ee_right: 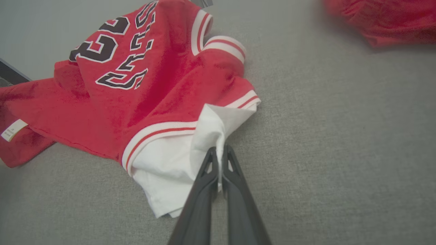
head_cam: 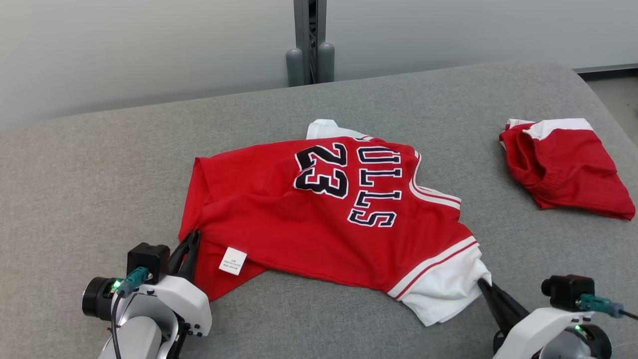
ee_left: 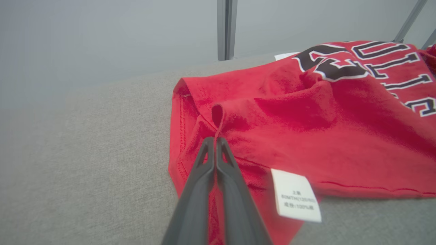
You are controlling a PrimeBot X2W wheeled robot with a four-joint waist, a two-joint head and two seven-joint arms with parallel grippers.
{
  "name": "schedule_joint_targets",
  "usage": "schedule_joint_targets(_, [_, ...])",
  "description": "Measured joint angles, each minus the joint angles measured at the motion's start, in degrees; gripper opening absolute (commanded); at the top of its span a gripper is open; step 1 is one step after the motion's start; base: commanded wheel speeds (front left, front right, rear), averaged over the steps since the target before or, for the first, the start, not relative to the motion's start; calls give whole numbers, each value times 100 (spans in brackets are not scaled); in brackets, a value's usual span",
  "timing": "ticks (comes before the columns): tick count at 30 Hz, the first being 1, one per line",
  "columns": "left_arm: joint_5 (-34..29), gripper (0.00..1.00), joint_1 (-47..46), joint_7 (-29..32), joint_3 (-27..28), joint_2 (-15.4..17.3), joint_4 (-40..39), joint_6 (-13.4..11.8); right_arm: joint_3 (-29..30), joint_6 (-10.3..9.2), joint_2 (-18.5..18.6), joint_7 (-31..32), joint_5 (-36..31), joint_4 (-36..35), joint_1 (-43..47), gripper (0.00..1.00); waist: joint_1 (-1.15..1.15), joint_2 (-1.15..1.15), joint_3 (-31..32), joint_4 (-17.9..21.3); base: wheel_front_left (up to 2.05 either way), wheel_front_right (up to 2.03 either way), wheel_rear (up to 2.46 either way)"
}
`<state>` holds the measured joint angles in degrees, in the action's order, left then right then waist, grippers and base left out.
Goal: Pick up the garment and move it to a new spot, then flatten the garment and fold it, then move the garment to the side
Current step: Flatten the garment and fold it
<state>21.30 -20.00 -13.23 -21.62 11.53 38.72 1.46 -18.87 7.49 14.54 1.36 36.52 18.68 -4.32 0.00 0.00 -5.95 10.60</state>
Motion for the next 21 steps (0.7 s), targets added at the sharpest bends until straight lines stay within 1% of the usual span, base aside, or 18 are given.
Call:
schedule_joint_targets(6, [-1, 0, 105, -97, 38, 74, -298, -51, 166, 0, 248, 112, 276, -367, -291, 0, 0, 0, 193, -77, 0, 0, 0])
schedule_joint_targets(12, [-2, 0, 203, -145, 144, 194, -675, -138, 359, 0, 330, 244, 645, -659, -638, 0, 0, 0, 375, -168, 0, 0, 0])
schedule_joint_targets(21, [-16, 0, 194, -167, 360, 374, -1232, -255, 458, 0, 421, 426, 951, -773, -1451, 0, 0, 0, 559, -233, 0, 0, 0])
